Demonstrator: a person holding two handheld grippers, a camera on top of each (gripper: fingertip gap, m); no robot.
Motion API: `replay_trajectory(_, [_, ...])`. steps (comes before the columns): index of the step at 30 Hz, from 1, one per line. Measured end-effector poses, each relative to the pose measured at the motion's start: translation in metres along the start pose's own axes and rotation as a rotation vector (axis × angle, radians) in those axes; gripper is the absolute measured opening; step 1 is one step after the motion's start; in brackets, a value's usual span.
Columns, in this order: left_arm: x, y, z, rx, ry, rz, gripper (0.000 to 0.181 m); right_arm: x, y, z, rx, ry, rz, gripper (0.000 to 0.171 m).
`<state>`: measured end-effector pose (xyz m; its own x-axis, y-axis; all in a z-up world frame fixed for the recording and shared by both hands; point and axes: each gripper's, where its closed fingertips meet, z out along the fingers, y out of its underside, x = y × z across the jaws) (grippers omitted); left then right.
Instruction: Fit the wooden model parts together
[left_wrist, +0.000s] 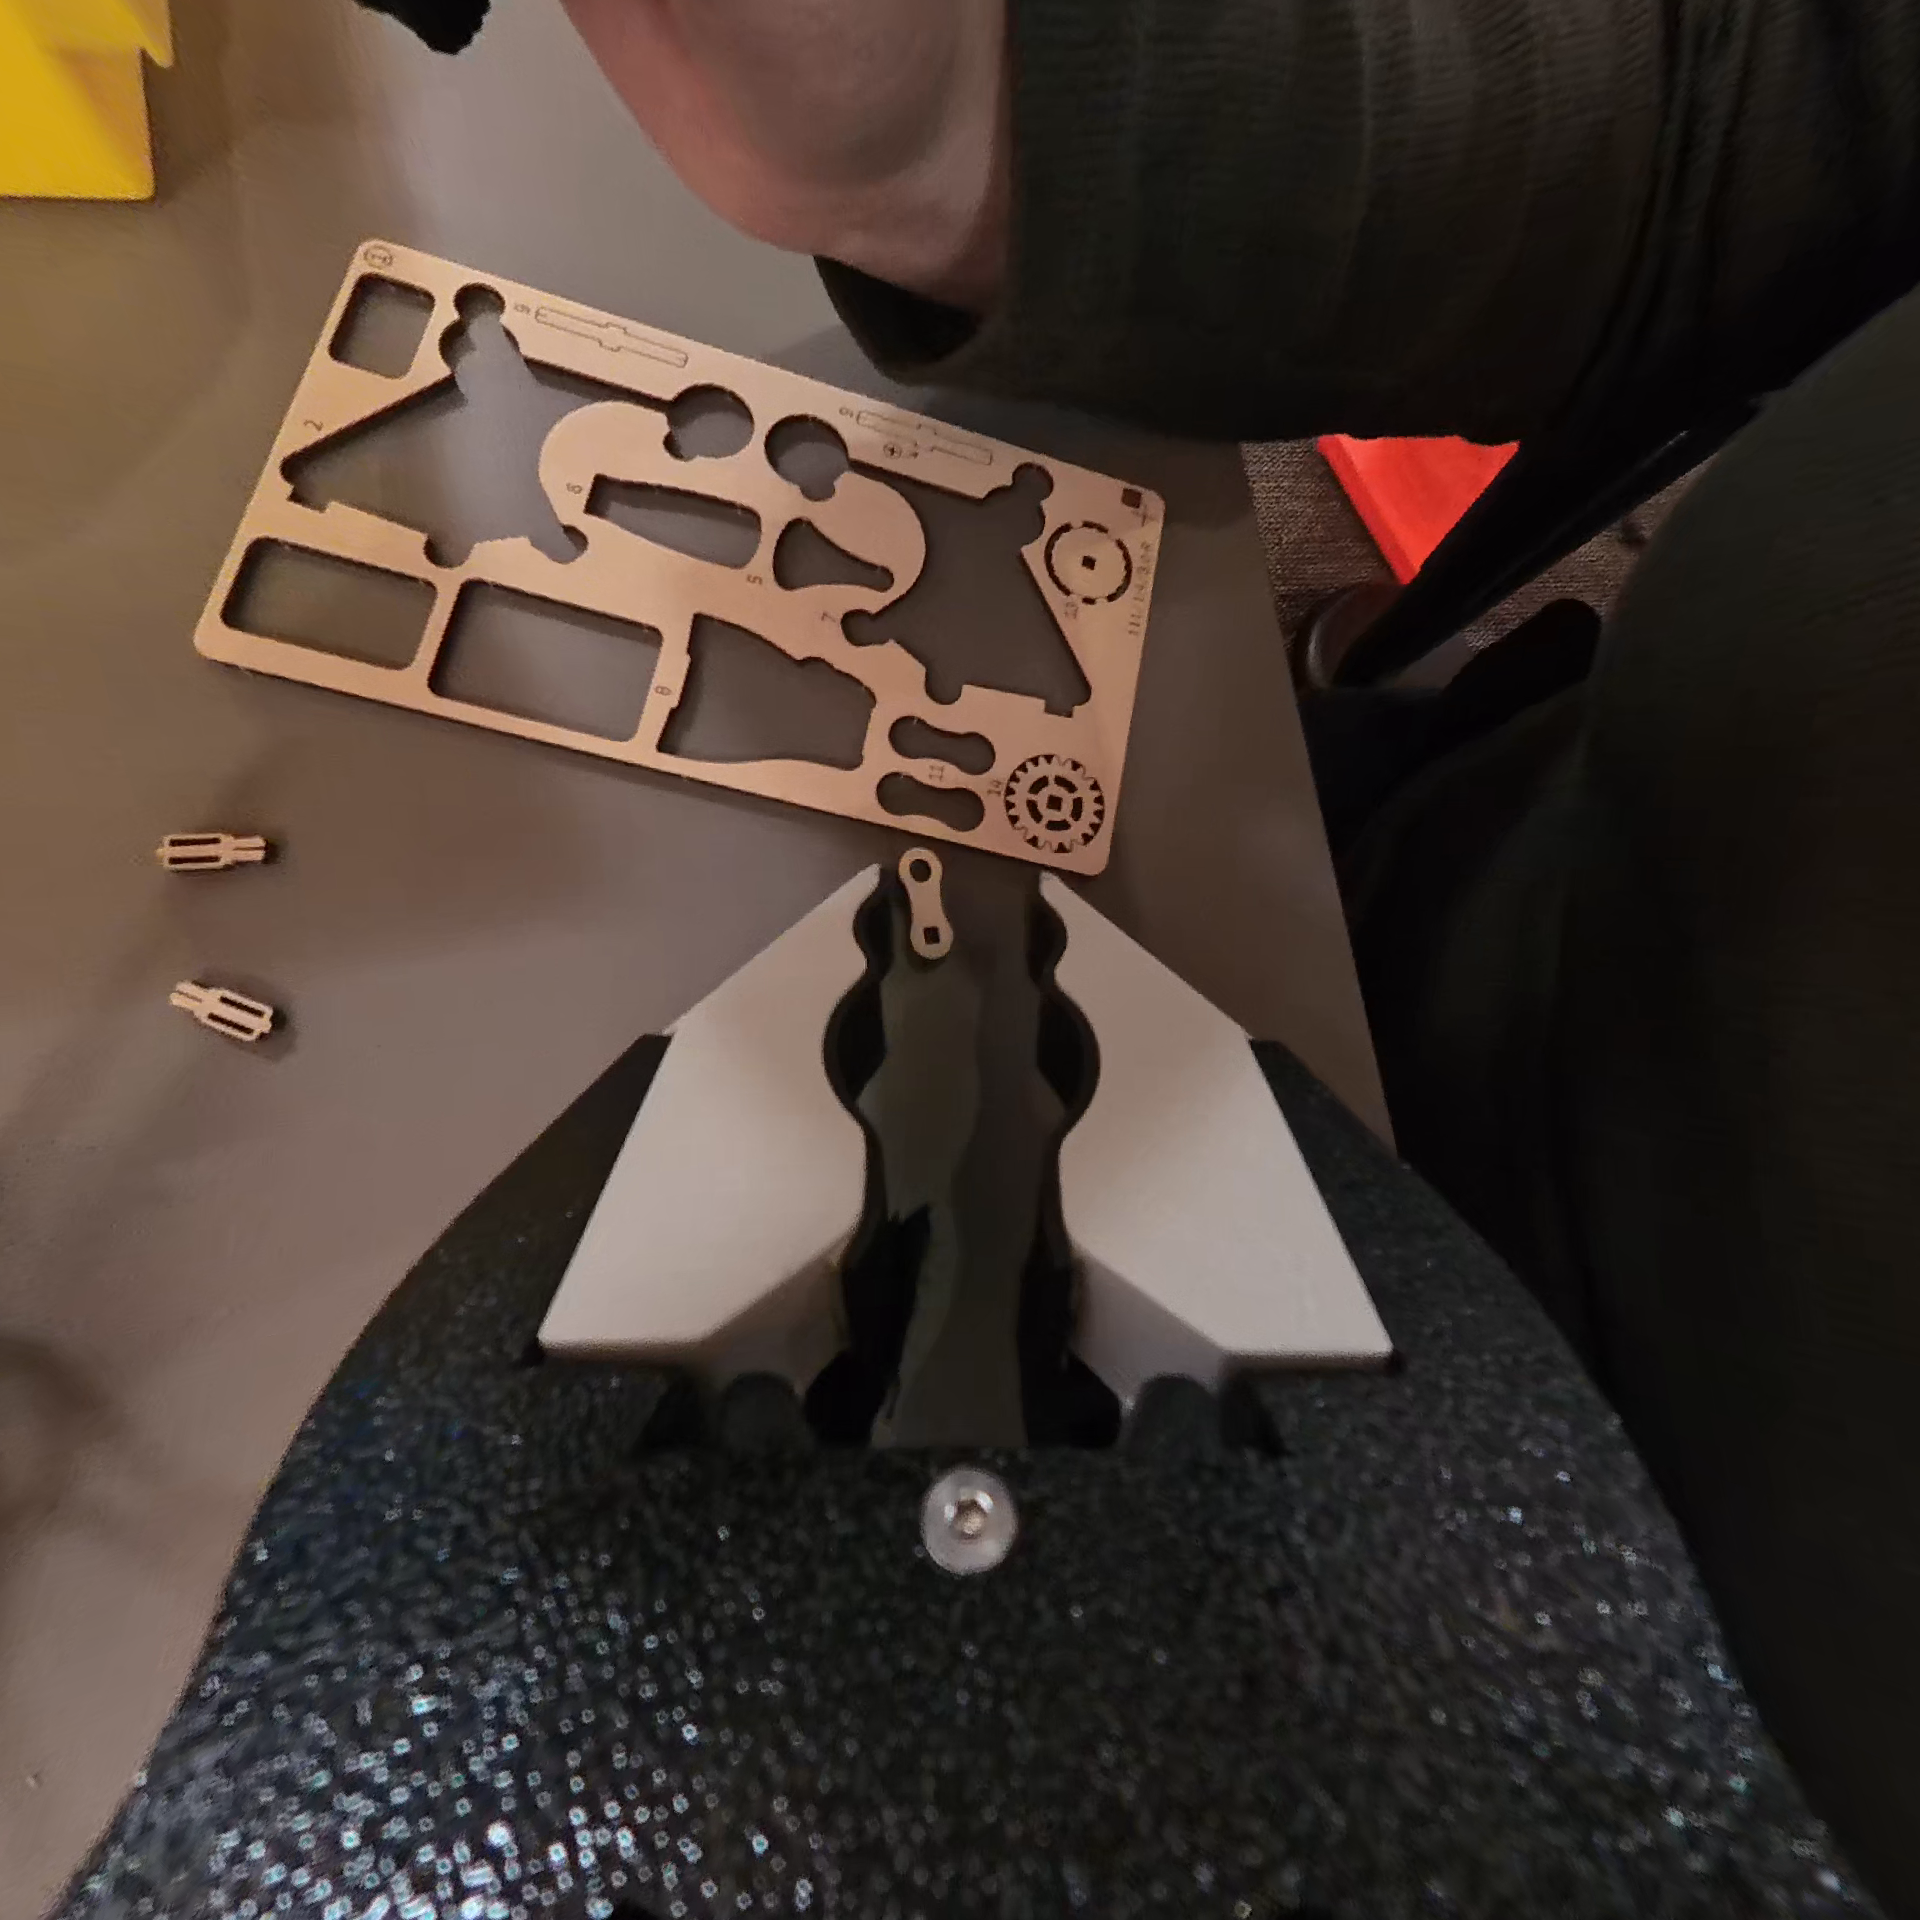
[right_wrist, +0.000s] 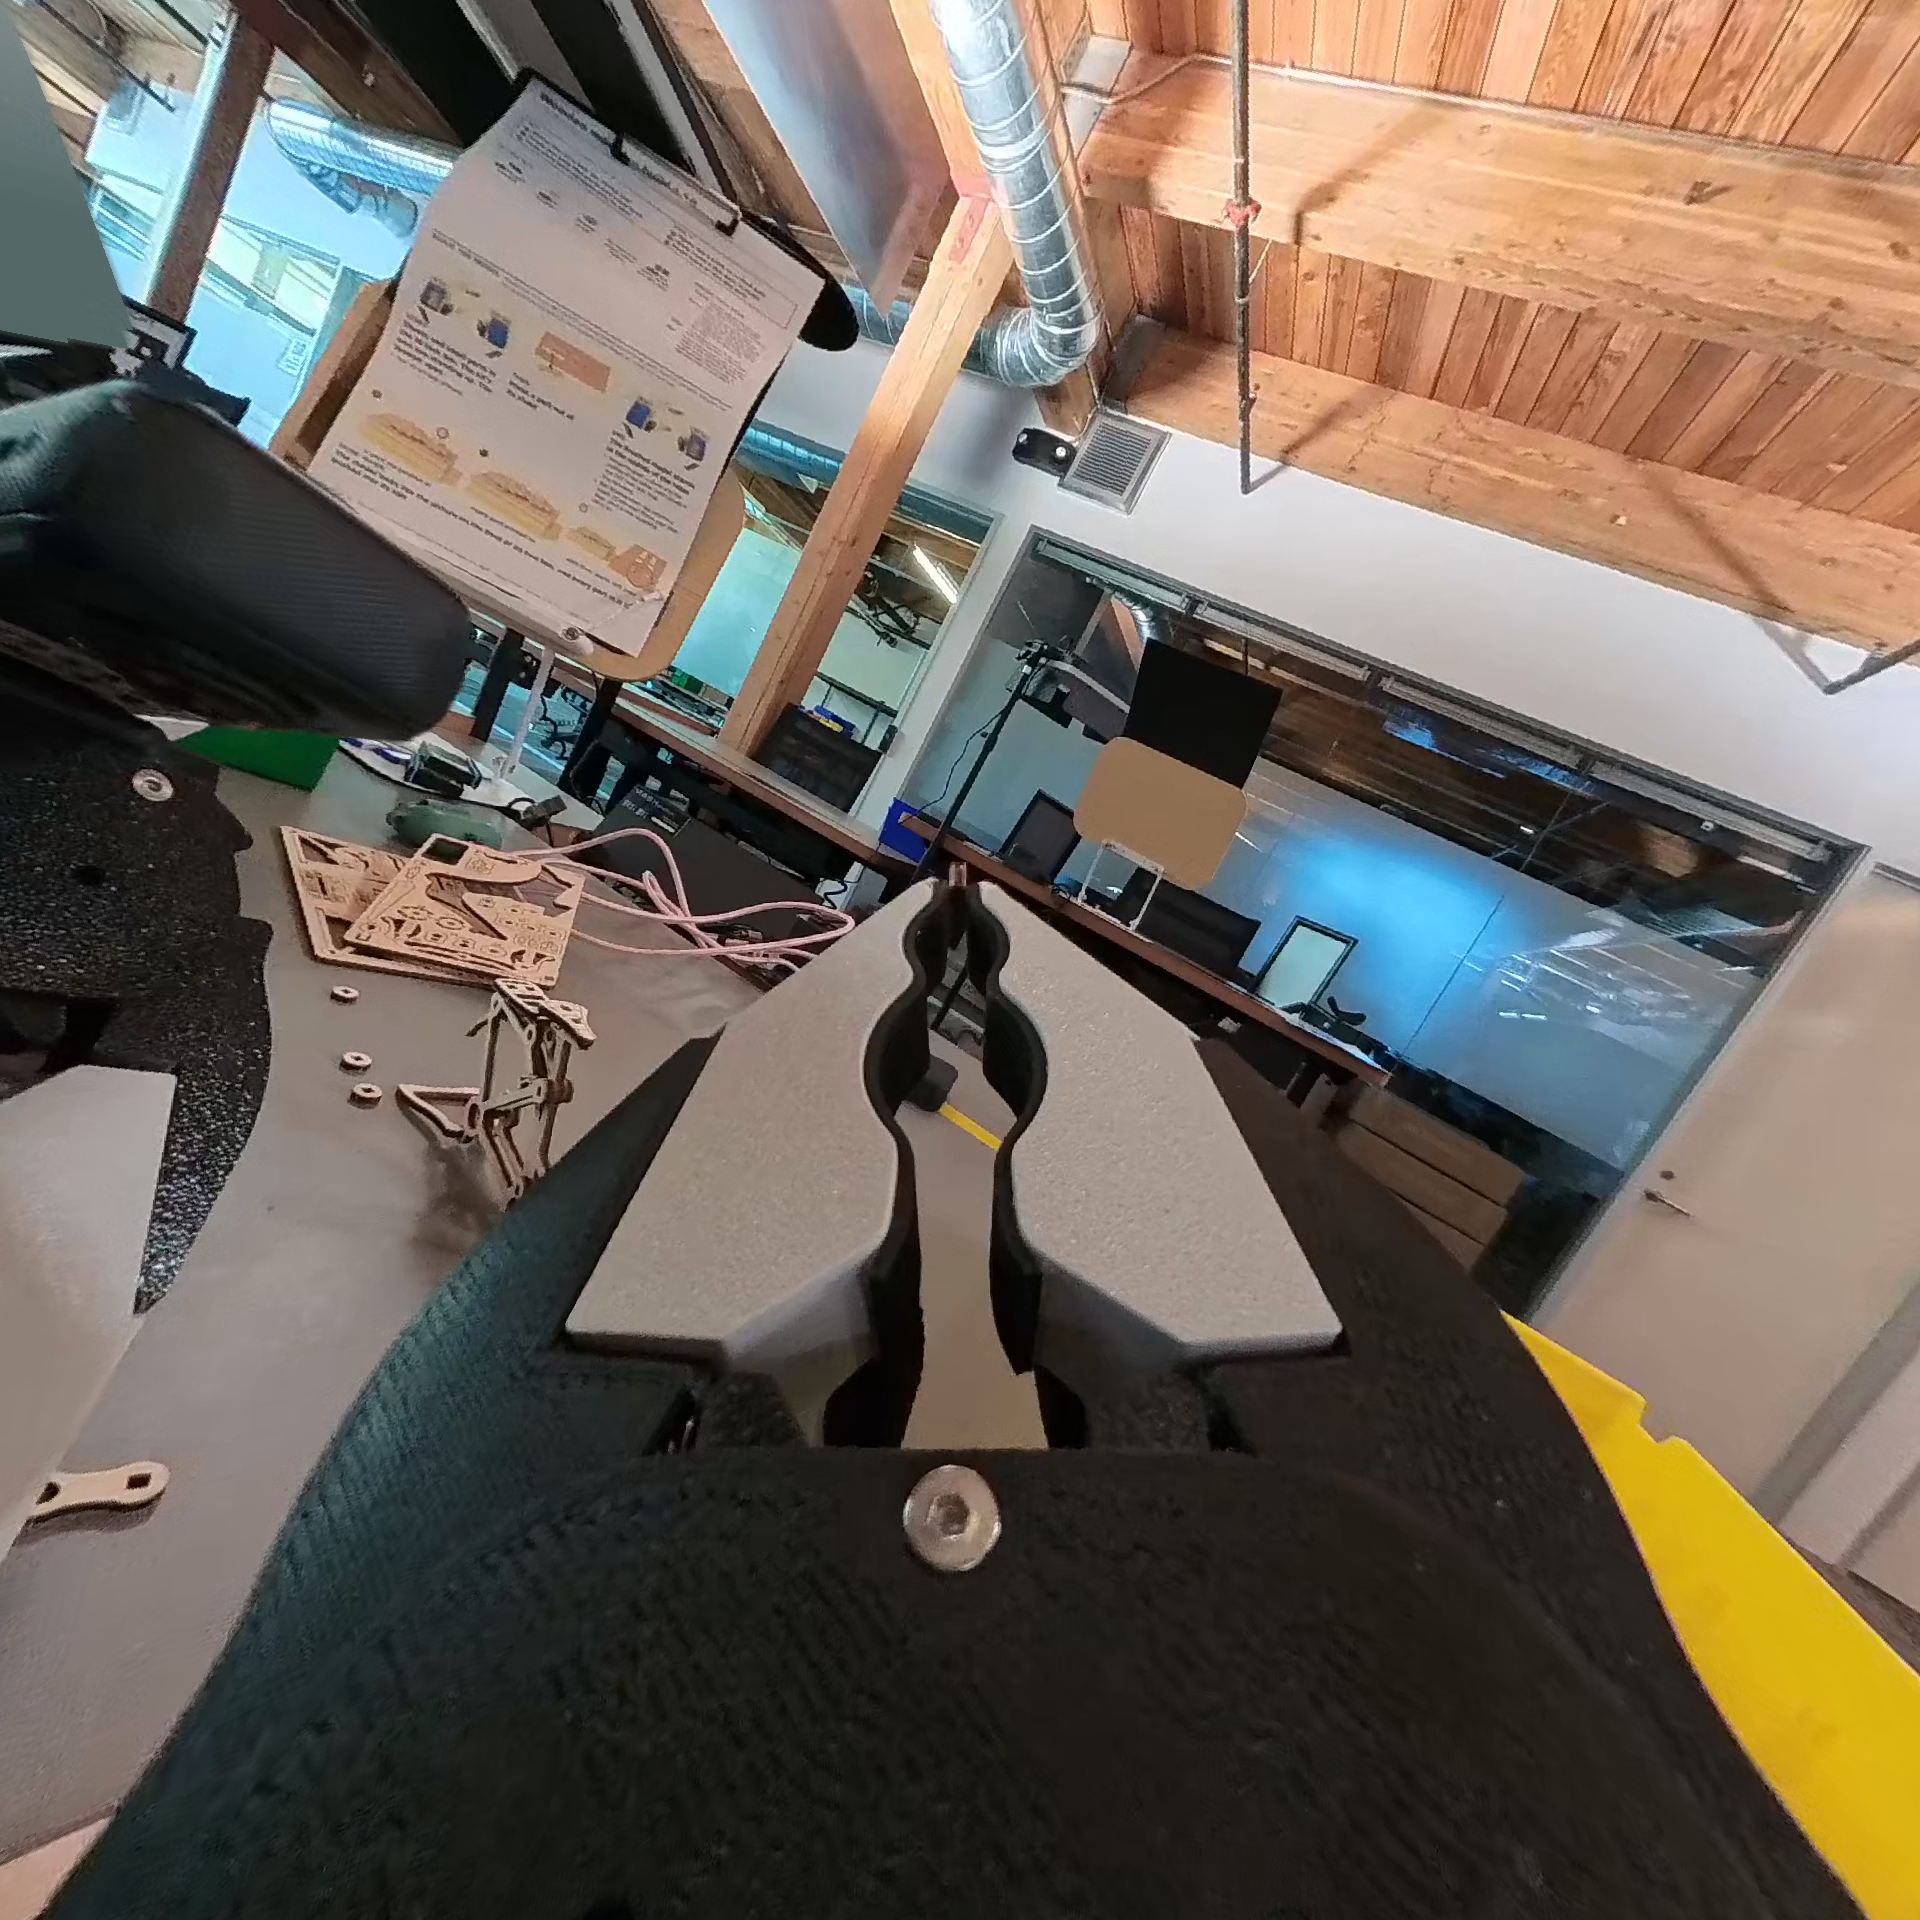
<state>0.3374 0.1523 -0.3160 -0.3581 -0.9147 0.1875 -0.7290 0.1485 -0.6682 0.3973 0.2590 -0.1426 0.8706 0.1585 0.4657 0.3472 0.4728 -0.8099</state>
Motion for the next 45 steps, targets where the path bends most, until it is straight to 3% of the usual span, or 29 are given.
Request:
replay_trajectory(14, [0.003,-0.001,0.003,-0.027,0.013,0.043,0.015,-0.003,0.0,0.001,0.001,-0.022,0.015,0.0])
replay_trajectory(18, [-0.001,0.002,0.001,-0.037,0.004,0.049,0.005,-0.004,0.001,0.001,-0.002,-0.026,0.016,0.0])
replay_trajectory(22, [0.002,-0.001,0.0,-0.013,0.006,0.083,0.004,-0.003,0.001,0.001,-0.003,-0.022,0.019,0.0])
replay_trajectory(27, [0.01,-0.026,0.0,0.135,0.015,0.088,0.004,-0.004,0.0,0.001,0.0,-0.027,0.017,0.0])
replay_trajectory(32, [0.01,-0.016,0.011,0.082,-0.013,0.078,0.005,-0.005,0.0,0.001,0.002,-0.03,0.016,0.0])
replay_trajectory(38, [0.01,-0.014,0.01,0.085,0.027,0.022,0.018,-0.004,0.001,0.002,-0.002,-0.032,0.021,0.0])
replay_trajectory(45, [0.009,-0.01,0.005,0.056,0.013,0.049,0.016,-0.005,0.001,0.002,-0.005,-0.035,0.028,0.0])
